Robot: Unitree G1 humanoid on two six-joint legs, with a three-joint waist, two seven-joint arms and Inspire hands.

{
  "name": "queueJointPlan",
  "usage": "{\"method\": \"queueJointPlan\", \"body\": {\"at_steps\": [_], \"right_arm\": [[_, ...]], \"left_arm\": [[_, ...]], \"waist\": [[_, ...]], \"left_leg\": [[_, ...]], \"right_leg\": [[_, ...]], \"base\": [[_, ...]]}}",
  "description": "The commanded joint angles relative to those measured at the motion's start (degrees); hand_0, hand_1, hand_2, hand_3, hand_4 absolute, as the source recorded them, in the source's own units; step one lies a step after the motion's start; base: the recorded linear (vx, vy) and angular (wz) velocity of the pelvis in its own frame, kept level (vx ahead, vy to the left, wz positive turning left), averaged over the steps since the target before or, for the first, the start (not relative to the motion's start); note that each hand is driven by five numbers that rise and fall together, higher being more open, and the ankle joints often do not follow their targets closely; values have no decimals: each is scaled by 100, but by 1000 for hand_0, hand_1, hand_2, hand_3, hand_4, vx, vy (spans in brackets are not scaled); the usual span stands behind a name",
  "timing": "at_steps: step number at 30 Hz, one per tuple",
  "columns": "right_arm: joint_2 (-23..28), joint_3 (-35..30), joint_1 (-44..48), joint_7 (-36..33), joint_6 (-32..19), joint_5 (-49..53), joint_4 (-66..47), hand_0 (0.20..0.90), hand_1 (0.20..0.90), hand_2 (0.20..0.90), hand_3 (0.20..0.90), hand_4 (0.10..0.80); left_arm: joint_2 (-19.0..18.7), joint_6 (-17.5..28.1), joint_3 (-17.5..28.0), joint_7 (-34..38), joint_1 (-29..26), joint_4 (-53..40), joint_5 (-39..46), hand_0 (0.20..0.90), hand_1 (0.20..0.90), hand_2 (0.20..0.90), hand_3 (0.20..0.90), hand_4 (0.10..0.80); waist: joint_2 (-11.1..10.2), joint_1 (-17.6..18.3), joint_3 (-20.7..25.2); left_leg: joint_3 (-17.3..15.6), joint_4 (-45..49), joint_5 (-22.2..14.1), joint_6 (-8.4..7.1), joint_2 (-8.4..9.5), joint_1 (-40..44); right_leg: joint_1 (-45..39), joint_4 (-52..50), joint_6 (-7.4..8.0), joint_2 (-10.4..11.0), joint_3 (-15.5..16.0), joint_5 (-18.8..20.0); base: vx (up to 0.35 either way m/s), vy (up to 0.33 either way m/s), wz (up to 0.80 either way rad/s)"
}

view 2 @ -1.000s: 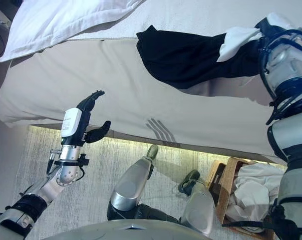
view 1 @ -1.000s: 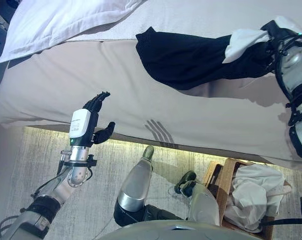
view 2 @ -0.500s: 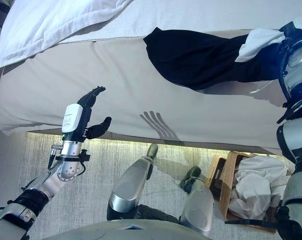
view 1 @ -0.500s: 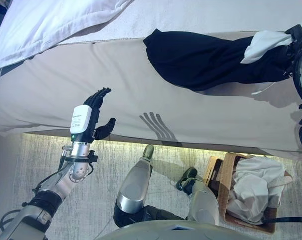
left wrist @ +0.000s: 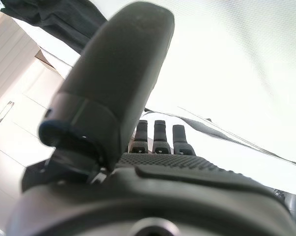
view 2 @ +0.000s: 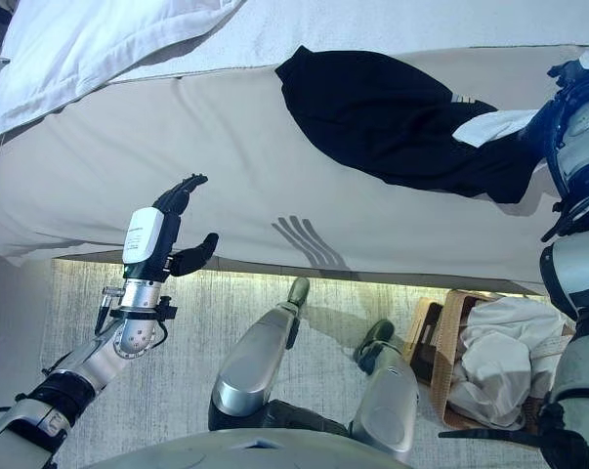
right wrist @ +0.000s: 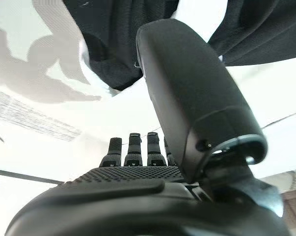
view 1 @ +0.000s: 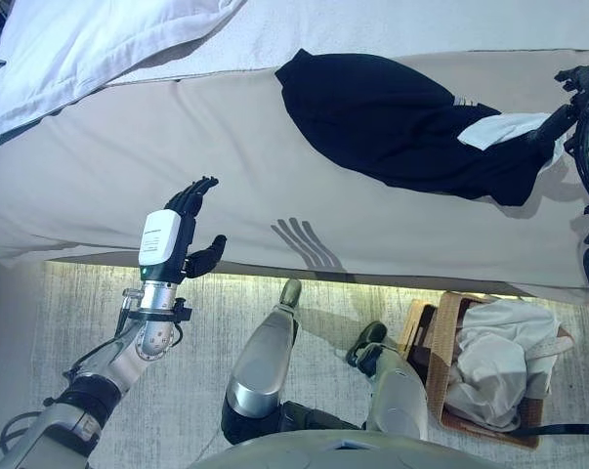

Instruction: Pick up the clothes from the bed and place them into the basket

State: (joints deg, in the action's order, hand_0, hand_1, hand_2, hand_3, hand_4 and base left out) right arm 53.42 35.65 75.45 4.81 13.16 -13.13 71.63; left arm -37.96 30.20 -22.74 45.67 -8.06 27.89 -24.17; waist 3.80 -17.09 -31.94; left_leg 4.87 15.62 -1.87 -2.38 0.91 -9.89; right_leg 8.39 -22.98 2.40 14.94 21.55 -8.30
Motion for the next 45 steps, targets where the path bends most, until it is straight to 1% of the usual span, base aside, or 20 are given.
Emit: {"method": "queueJointPlan", "body": {"at_steps": [1, 2, 5, 6, 7, 10, 11, 14, 15, 16, 17, 22, 25, 28, 31, 32, 34, 38, 41, 45], "right_arm": [[501, 305, 121, -464, 127, -332, -142, 900, 900, 900, 900, 800], [494, 299, 138, -616, 115, -384, -149, 900, 900, 900, 900, 800], [478, 319, 224, -1226, -328, -296, -323, 900, 900, 900, 900, 800], [474, 348, 252, -1346, -377, -214, -399, 900, 900, 900, 900, 800], [479, 368, 270, -1485, -614, -197, -447, 900, 900, 900, 900, 800], [461, 391, 316, -2040, -936, -163, -1016, 900, 900, 900, 900, 800], [459, 391, 319, -2073, -960, -156, -1038, 900, 900, 900, 900, 800], [378, 387, 381, -2478, -1129, 22, -1516, 900, 900, 900, 900, 800], [345, 377, 386, -2501, -1160, 81, -1689, 900, 900, 900, 900, 800], [318, 354, 366, -2470, -1139, 88, -1884, 900, 900, 900, 900, 800], [237, 377, 356, -2411, -1047, 67, -2104, 900, 900, 900, 900, 800], [48, 472, 471, -2163, -815, -32, -2338, 900, 900, 900, 900, 800], [-182, 651, 705, -1879, -644, -203, -2206, 900, 900, 900, 900, 800], [-326, 766, 876, -1769, -523, -255, -2063, 900, 900, 900, 900, 800], [-429, 873, 1017, -1678, -439, -239, -1940, 900, 900, 900, 900, 800], [-438, 887, 1020, -1680, -426, -240, -1931, 900, 900, 900, 900, 800], [-513, 928, 997, -1602, -417, -255, -1801, 900, 900, 900, 900, 800], [-597, 905, 877, -1489, -294, -398, -1600, 900, 900, 900, 900, 800], [-714, 926, 863, -1299, -193, -377, -1351, 900, 900, 900, 900, 800], [-832, 1077, 860, -1091, -57, -515, -1079, 900, 900, 900, 900, 800]], "left_arm": [[-28, 250, 44, 284, 181, -324, 178, 900, 900, 900, 900, 800], [-29, 234, 41, 263, 184, -339, 207, 900, 900, 900, 900, 800], [-19, 264, 21, 275, 225, -309, 227, 900, 900, 900, 900, 800], [-21, 270, 12, 293, 227, -296, 232, 900, 900, 900, 900, 800], [-20, 285, 13, 309, 232, -287, 237, 900, 900, 900, 900, 800], [1, 267, 26, 314, 234, -337, 263, 900, 900, 900, 900, 800], [0, 268, 26, 314, 232, -337, 264, 900, 900, 900, 900, 800], [17, 300, 5, 342, 212, -312, 276, 900, 900, 900, 900, 800], [28, 318, 12, 353, 226, -290, 268, 900, 900, 900, 900, 800], [39, 329, 24, 363, 228, -284, 248, 900, 900, 900, 900, 800], [67, 334, 53, 362, 256, -274, 218, 900, 900, 900, 900, 800], [97, 366, 94, 346, 319, -297, 186, 900, 900, 900, 900, 800], [106, 371, 108, 331, 302, -344, 196, 900, 900, 900, 900, 800], [59, 447, 164, 411, 345, -422, 172, 900, 900, 900, 900, 800], [-15, 495, 283, 462, 449, -608, 222, 900, 900, 900, 900, 800], [-19, 498, 294, 464, 472, -635, 232, 900, 900, 900, 900, 800], [-18, 463, 333, 498, 572, -789, 206, 900, 900, 900, 900, 800], [-71, 334, 376, 507, 645, -1075, 330, 900, 900, 900, 900, 800], [-170, 336, 364, 568, 689, -1264, 299, 900, 900, 900, 900, 800], [-107, 259, 219, 654, 636, -1342, 280, 900, 900, 900, 900, 800]], "waist": [[-206, 34, 754], [-208, 33, 755], [-223, 38, 772], [-228, 37, 777], [-229, 38, 780], [-228, 25, 780], [-227, 25, 779], [-199, -2, 749], [-223, -6, 747], [-194, -27, 720], [-217, -56, 703], [-178, -168, 633], [-80, -315, 488], [0, -429, 317], [46, -529, 215], [53, -537, 215], [133, -594, 215], [225, -656, 215], [323, -694, 215], [419, -704, 215]], "left_leg": [[-207, -74, 75, 35, -69, -369], [-211, -78, 73, 30, -74, -358], [-226, -98, 68, 23, -87, -321], [-226, -105, 67, 24, -87, -318], [-226, -105, 65, 25, -86, -319], [-206, -49, 53, 19, -70, -376], [-204, -41, 51, 20, -68, -382], [-163, 18, 45, 27, -40, -451], [-121, 56, -109, -11, -25, -410], [-127, 39, 38, 24, -12, -480], [-72, 56, -100, -8, 6, -435], [2, 169, -113, 1, 83, -557], [62, 366, -128, 40, 177, -754], [33, 619, -184, 103, 267, -982], [-39, 1055, -337, 210, 383, -1397], [-41, 1142, -365, 219, 401, -1474], [-36, 1580, -530, 284, 505, -1881], [-62, 2188, -736, 364, 605, -2504], [-89, 2554, -817, 439, 610, -3088], [-79, 2694, -806, 491, 599, -3494]], "right_leg": [[-33, 67, -320, -373, 160, -70], [-46, 78, -323, -379, 161, -69], [-88, 124, -314, -391, 162, -56], [-93, 136, -310, -395, 161, -54], [-91, 138, -308, -396, 161, -55], [-61, 84, -317, -372, 178, -80], [-55, 75, -318, -369, 180, -85], [7, -24, -327, -330, 204, -112], [-16, -89, -282, -330, 124, -270], [31, -65, -319, -297, 223, -127], [5, -117, -271, -288, 161, -275], [95, -291, -306, -206, 207, -353], [285, -638, -340, -85, 275, -445], [522, -1061, -379, 29, 339, -557], [937, -1619, -409, 163, 359, -708], [1010, -1710, -418, 176, 352, -730], [1388, -2173, -481, 232, 312, -888], [1948, -2703, -543, 279, 237, -1048], [2591, -3067, -531, 306, 153, -1067], [3077, -3251, -558, 285, 78, -1088]], "base": [[0, 0, 0], [0, 0, 0], [19, 16, -3], [20, 15, -4], [0, 0, 0], [0, 0, 0], [0, 0, 0], [33, 8, 1], [0, 0, 0], [108, -9, 6], [31, 24, 5], [44, 35, 7], [29, 72, 20], [-6, 30, 15], [-21, 23, 22], [-19, 58, 19], [-12, 67, 19], [1, 13, 10], [-68, -24, 11], [-71, 14, 6]]}}
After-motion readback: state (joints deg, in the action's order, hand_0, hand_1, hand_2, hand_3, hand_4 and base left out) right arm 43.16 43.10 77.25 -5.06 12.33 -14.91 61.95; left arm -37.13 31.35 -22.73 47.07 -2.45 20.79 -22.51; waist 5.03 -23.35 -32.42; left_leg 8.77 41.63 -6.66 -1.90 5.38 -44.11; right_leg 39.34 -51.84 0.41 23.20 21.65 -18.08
